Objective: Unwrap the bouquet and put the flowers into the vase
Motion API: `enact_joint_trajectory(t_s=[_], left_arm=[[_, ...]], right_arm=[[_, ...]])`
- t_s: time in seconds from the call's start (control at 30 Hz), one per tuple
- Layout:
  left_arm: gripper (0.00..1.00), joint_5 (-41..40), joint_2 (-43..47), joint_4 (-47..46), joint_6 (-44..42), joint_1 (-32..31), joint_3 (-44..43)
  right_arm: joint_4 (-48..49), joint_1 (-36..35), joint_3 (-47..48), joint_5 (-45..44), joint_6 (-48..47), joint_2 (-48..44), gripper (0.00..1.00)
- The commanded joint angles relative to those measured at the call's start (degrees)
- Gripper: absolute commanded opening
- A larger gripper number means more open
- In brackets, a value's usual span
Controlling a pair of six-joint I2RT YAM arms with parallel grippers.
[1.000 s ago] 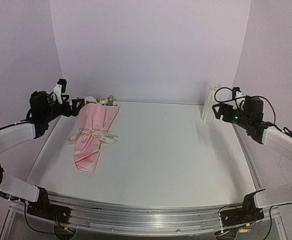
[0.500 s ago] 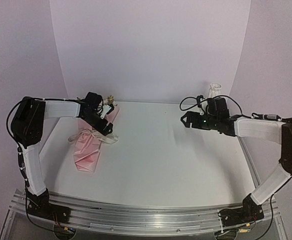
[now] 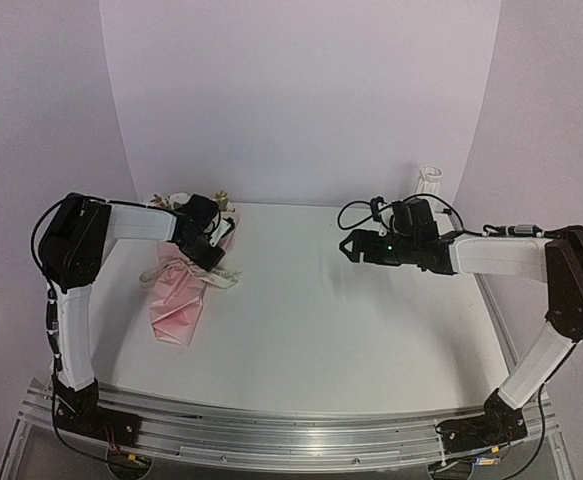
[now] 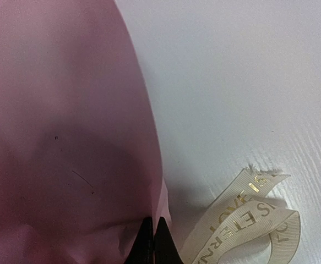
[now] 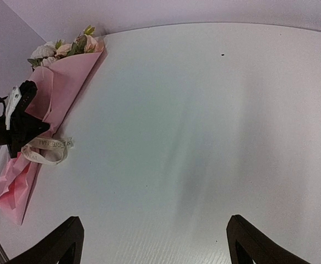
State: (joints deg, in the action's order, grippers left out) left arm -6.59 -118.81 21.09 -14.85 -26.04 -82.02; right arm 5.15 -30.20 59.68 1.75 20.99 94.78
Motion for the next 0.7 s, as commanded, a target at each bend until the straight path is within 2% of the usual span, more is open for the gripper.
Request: enact_joint_trajectory(t_s=[0.0, 0.17, 0.5, 0.67], left_arm=[[0.00, 6.28, 3.02, 2.07, 3.89, -2.86, -0.07], [0.00, 10.25, 1.74, 1.78, 5.09, -9.09, -2.57], [0.00, 11.78, -7.22, 3.94, 20.07, -20.36, -15.51], [0.00, 11.81, -13.39, 2.69, 17.43, -24.36, -22.21]], right_arm=[[1.61, -0.30, 1.84, -0.14, 1.33, 0.06, 0.90], [1.53, -0.30, 1.82, -0.67, 4.45, 0.03, 0.91], [0.35, -0.21, -0.50, 8.28, 6.21, -2.48, 0.92], [-0.86, -0.08, -4.09, 11.57, 6.41, -6.03, 0.92]])
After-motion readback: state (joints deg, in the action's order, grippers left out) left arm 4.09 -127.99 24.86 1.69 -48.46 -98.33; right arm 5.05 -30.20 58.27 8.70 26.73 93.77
